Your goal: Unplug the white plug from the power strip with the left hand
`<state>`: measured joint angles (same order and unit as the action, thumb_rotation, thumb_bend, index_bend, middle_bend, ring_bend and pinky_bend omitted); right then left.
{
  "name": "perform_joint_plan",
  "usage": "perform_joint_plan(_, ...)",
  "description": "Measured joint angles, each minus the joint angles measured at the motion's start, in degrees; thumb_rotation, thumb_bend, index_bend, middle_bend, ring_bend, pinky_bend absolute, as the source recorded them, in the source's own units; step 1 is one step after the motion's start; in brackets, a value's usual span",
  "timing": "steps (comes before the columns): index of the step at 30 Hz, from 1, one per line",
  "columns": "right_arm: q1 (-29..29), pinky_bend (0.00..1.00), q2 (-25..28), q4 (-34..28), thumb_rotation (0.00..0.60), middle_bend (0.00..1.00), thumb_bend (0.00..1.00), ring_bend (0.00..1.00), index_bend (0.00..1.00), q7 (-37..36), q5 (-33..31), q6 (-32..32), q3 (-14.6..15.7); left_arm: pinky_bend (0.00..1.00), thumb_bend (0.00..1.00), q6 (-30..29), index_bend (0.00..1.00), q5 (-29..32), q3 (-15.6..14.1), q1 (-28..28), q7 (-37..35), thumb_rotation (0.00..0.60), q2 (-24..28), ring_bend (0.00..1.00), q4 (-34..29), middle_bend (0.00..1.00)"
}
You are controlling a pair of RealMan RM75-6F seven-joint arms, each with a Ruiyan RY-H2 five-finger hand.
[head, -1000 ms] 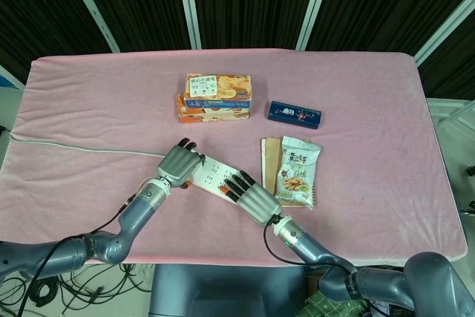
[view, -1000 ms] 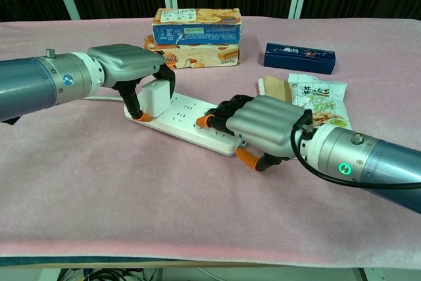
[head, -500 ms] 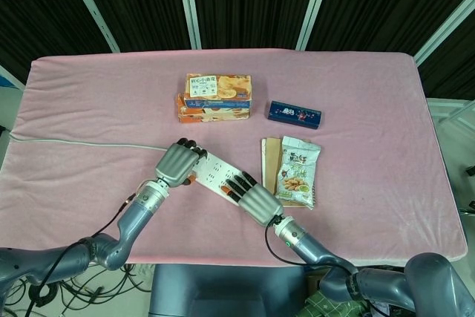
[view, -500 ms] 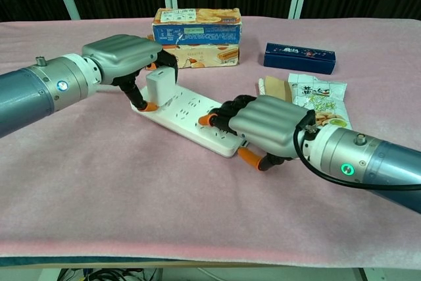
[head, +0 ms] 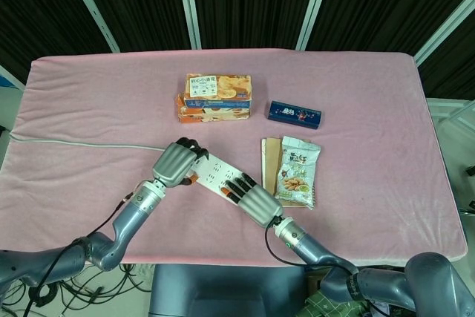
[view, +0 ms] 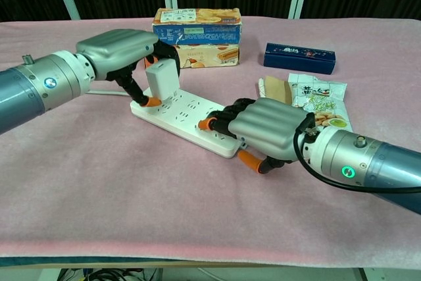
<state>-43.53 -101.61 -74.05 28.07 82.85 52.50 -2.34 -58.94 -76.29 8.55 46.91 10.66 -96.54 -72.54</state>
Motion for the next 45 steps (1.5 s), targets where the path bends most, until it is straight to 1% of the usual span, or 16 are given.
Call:
perform_joint_plan(4, 0.2, 0.11, 0.4, -0.7, 0.6, 0.11, 0.57, 0.1, 0.09, -0.4, 0.0, 1.3, -0.8, 0.28, 0.62, -2.9, 0.62, -2.2, 1.0, -0.3, -0.9, 0.6, 1.8, 0.26, -1.1, 0.64)
perform_joint_plan(8, 0.5, 0.1, 1.4, -2.0, 0.6, 0.11, 0.57, 0.1, 0.09, -0.6, 0.2, 3.5, -2.1, 0.28, 0.62, -4.4, 0.61, -3.0, 1.4, -1.0, -0.2, 0.6, 5.2, 0.26, -4.5, 0.64)
perform_joint_plan(10, 0.7, 0.09, 2.2, -2.8, 0.6, 0.11, 0.56, 0.1, 0.09, -0.4, 0.3, 4.6, -2.8, 0.28, 0.62, -4.8, 0.61, -3.4, 1.2, -1.5, 0.6, 0.6, 7.1, 0.26, -6.6, 0.64)
perform_joint_plan(13, 1.2, 0.09, 4.3, -4.4, 0.6, 0.11, 0.53, 0.1, 0.09, -0.4, 0.3, 6.6, -4.0, 0.28, 0.62, -5.5, 0.61, -4.2, -0.1, -2.9, 2.4, 0.6, 11.1, 0.26, -10.2, 0.64)
perform_joint_plan(16, 2.1, 0.09, 7.8, -6.7, 0.6, 0.11, 0.5, 0.1, 0.09, -0.6, -0.2, 8.7, -5.4, 0.27, 0.62, -6.4, 0.61, -5.6, -2.6, -4.9, 5.1, 0.6, 16.1, 0.26, -13.9, 0.64)
perform_joint_plan(21, 4.4, 0.09, 15.8, -10.2, 0.6, 0.11, 0.5, 0.1, 0.09, -1.0, -1.9, 11.1, -7.2, 0.26, 0.62, -10.2, 0.6, -9.4, -9.1, -10.6, 10.0, 0.6, 23.8, 0.26, -17.0, 0.63)
perform_joint_plan(23, 5.6, 0.09, 19.3, -11.2, 0.6, 0.11, 0.5, 0.1, 0.09, -1.4, -2.9, 11.8, -7.6, 0.26, 0.62, -11.8, 0.59, -10.2, -11.2, -13.1, 10.3, 0.6, 25.2, 0.26, -16.9, 0.63)
perform_joint_plan(26, 7.6, 0.09, 23.8, -11.9, 0.6, 0.11, 0.5, 0.1, 0.09, -2.3, -4.1, 12.6, -7.8, 0.26, 0.62, -12.2, 0.59, -10.1, -12.8, -15.2, 8.5, 0.6, 26.0, 0.26, -16.2, 0.63)
perform_joint_plan(31, 10.8, 0.09, 28.2, -11.5, 0.6, 0.11, 0.48, 0.1, 0.09, -5.5, -5.5, 13.6, -7.1, 0.25, 0.6, -11.8, 0.57, -10.0, -15.0, -17.7, 6.0, 0.6, 26.2, 0.25, -12.8, 0.61)
perform_joint_plan(34, 12.0, 0.08, 29.0, -10.1, 0.6, 0.1, 0.41, 0.09, 0.09, -7.3, -6.0, 14.3, -6.7, 0.2, 0.51, -11.3, 0.45, -10.1, -15.7, -18.4, 5.9, 0.6, 25.3, 0.21, -9.8, 0.55)
perform_joint_plan(35, 12.4, 0.07, 29.1, -9.5, 0.6, 0.1, 0.38, 0.09, 0.09, -8.1, -6.1, 14.5, -6.6, 0.16, 0.43, -11.0, 0.37, -10.2, -15.9, -18.5, 6.4, 0.6, 24.8, 0.17, -8.6, 0.5)
perform_joint_plan(36, 12.7, 0.07, 29.2, -9.0, 0.6, 0.1, 0.37, 0.09, 0.09, -8.7, -6.2, 14.8, -6.5, 0.11, 0.34, -10.7, 0.29, -10.3, -15.9, -18.6, 6.9, 0.6, 24.5, 0.12, -8.0, 0.41)
perform_joint_plan(37, 13.0, 0.07, 29.2, -8.5, 0.6, 0.1, 0.35, 0.09, 0.09, -9.3, -6.2, 15.1, -6.5, 0.08, 0.27, -10.4, 0.23, -10.2, -16.0, -18.6, 7.7, 0.6, 24.2, 0.08, -7.6, 0.35)
perform_joint_plan(39, 13.7, 0.06, 29.3, -7.4, 0.6, 0.1, 0.33, 0.08, 0.09, -10.8, -6.2, 15.6, -6.2, 0.01, 0.07, -9.4, 0.12, -9.7, -16.1, -18.7, 10.1, 0.6, 23.7, 0.01, -7.2, 0.19)
perform_joint_plan(41, 14.5, 0.04, 29.5, -6.2, 0.6, 0.1, 0.31, 0.08, 0.09, -12.3, -6.0, 16.2, -5.9, 0.0, 0.0, -8.1, 0.09, -8.4, -15.9, -18.8, 13.0, 0.6, 23.4, 0.0, -7.4, 0.12)
perform_joint_plan(45, 16.2, 0.04, 29.9, -4.0, 0.6, 0.09, 0.29, 0.08, 0.08, -14.6, -6.0, 17.7, -5.6, 0.0, 0.0, -6.1, 0.08, -4.7, -15.1, -19.0, 19.1, 0.6, 23.3, 0.0, -9.7, 0.07)
